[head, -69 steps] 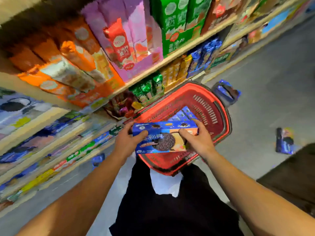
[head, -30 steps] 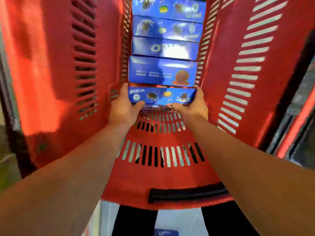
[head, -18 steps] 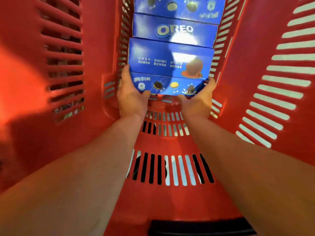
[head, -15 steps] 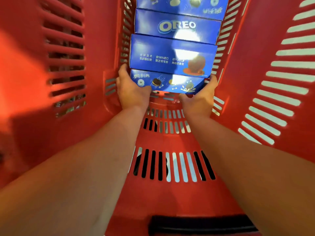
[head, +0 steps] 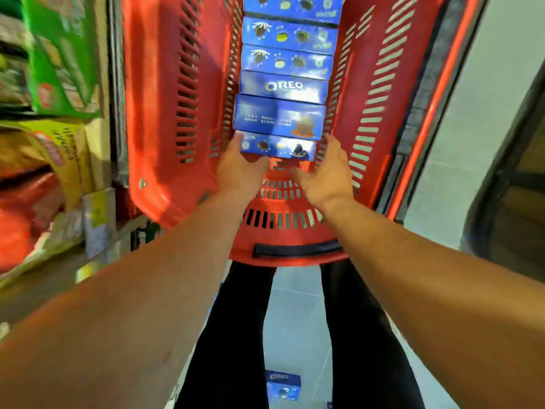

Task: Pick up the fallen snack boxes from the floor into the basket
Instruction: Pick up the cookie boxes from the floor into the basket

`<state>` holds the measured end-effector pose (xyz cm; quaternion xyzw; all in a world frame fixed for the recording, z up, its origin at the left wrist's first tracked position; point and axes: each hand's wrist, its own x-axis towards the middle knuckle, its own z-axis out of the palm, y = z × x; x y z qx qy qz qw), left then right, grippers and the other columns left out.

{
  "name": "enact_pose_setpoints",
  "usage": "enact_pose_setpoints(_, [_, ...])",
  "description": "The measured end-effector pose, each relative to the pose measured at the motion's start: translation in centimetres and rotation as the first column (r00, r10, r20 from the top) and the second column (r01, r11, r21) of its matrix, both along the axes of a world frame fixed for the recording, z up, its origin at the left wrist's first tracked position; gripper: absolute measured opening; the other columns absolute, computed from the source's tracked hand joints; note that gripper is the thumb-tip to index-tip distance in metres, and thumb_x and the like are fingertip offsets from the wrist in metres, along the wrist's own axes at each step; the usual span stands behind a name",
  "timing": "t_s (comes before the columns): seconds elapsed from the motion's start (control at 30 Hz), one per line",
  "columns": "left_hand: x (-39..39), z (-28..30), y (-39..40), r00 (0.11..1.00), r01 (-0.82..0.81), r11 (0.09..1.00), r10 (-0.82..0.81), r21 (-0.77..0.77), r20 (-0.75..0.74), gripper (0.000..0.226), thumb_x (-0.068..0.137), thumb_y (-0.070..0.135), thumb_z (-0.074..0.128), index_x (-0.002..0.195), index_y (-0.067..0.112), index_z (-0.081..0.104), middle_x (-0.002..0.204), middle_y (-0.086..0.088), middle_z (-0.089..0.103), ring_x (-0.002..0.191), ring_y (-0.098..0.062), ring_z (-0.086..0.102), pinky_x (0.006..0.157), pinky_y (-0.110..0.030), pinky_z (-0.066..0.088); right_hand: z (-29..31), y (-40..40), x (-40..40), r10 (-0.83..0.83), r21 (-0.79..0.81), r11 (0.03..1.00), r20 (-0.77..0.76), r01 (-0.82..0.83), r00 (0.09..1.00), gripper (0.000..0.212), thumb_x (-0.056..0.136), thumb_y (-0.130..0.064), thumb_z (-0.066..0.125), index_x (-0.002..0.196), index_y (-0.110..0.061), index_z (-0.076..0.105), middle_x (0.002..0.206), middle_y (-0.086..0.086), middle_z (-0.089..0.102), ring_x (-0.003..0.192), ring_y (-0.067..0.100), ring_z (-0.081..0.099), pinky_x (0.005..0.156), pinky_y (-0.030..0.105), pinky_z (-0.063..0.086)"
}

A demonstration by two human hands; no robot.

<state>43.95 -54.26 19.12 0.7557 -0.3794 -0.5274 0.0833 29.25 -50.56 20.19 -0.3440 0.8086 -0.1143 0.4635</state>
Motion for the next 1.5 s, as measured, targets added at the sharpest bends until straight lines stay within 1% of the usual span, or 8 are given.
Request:
enact_pose_setpoints(0.13, [-2.2,12.1,0.8,0.976,0.216,0.976,-0.216,0.005,0.038,0.061,0.063,0.040,0.061,0.120,0.020,0.060,0.102,-0.003,0.071,0.090,-0.022,0.066,0.083,-0.034,0.051,12.8,0.1,-3.4,0.212,-0.042,0.976,-0.054,-0.214,0.976,0.077,0.076,-0.026,0.078,0.142,-0.007,0.041,0.134,0.017,0.051,0.125,0.033,0.049,0.105,0.037,0.040])
enact_pose_setpoints(0.3, [-4.6,26.5,1.0,0.928,0.371,0.928,-0.370,-0.043,0.035,0.057,0.081,0.024,0.068,0.133,0.011,0.052,0.126,-0.011,0.062,0.117,-0.024,0.057,0.091,-0.020,0.038,26.0,1.3,-7.6,0.346,-0.048,0.932,-0.175,-0.359,0.922,0.069,0.075,-0.030,0.078,0.135,-0.013,0.047,0.126,0.020,0.054,0.116,0.041,0.053,0.096,0.046,0.045])
enact_pose_setpoints(0.4, [-5.8,32.7,1.9,0.856,0.516,0.851,-0.513,-0.095,0.063,0.068,0.086,0.029,0.067,0.144,0.010,0.038,0.142,-0.011,0.049,0.130,-0.024,0.046,0.100,-0.025,0.030,31.2,2.0,-9.2,0.394,-0.050,0.909,-0.222,-0.414,0.892,0.075,0.074,-0.033,0.079,0.138,-0.013,0.044,0.130,0.020,0.052,0.118,0.042,0.051,0.098,0.046,0.043])
enact_pose_setpoints(0.53, [-9.2,37.6,2.3,0.837,0.545,0.826,-0.526,-0.146,0.149,0.070,0.087,0.034,0.067,0.146,0.012,0.036,0.139,-0.010,0.052,0.129,-0.022,0.045,0.101,-0.025,0.029,36.0,2.4,-12.9,0.437,-0.120,0.870,-0.266,-0.479,0.859,0.078,0.075,-0.035,0.078,0.140,-0.009,0.043,0.136,0.019,0.049,0.124,0.040,0.046,0.104,0.043,0.037])
enact_pose_setpoints(0.7, [-16.0,41.7,2.5,0.835,0.544,0.805,-0.488,-0.238,0.255,0.069,0.088,0.033,0.064,0.146,0.009,0.036,0.147,-0.011,0.043,0.136,-0.025,0.039,0.108,-0.029,0.026,39.8,3.3,-20.5,0.505,-0.112,0.819,-0.327,-0.563,0.799,0.086,0.080,-0.043,0.074,0.149,-0.013,0.032,0.150,0.011,0.037,0.137,0.032,0.035,0.110,0.041,0.034])
enact_pose_setpoints(0.9, [-25.2,45.4,1.2,0.860,0.506,0.795,-0.432,-0.335,0.272,0.066,0.086,0.029,0.066,0.144,0.011,0.038,0.143,-0.008,0.048,0.130,-0.024,0.046,0.103,-0.026,0.030,43.3,1.7,-30.1,0.494,-0.129,0.800,-0.413,-0.586,0.765,0.087,0.081,-0.044,0.073,0.150,-0.013,0.029,0.153,0.011,0.033,0.138,0.032,0.033,0.114,0.041,0.031])
enact_pose_setpoints(1.0, [-28.6,46.4,-0.8,0.864,0.502,0.783,-0.431,-0.368,0.261,0.069,0.086,0.031,0.067,0.145,0.010,0.037,0.147,-0.009,0.044,0.135,-0.023,0.041,0.107,-0.027,0.028,44.2,-0.4,-33.7,0.474,-0.145,0.802,-0.436,-0.580,0.765,0.087,0.081,-0.044,0.073,0.149,-0.012,0.029,0.152,0.010,0.034,0.138,0.032,0.033,0.113,0.041,0.032])
enact_pose_setpoints(1.5, [-37.7,47.2,-25.6,0.812,0.583,0.721,-0.531,-0.376,0.242,0.072,0.086,0.035,0.065,0.147,0.014,0.034,0.149,-0.008,0.041,0.137,-0.023,0.038,0.111,-0.030,0.027,45.9,-22.5,-45.6,0.403,-0.080,0.851,-0.534,-0.519,0.744,0.081,0.078,-0.047,0.072,0.144,-0.015,0.036,0.144,0.007,0.044,0.128,0.031,0.044,0.104,0.042,0.042])
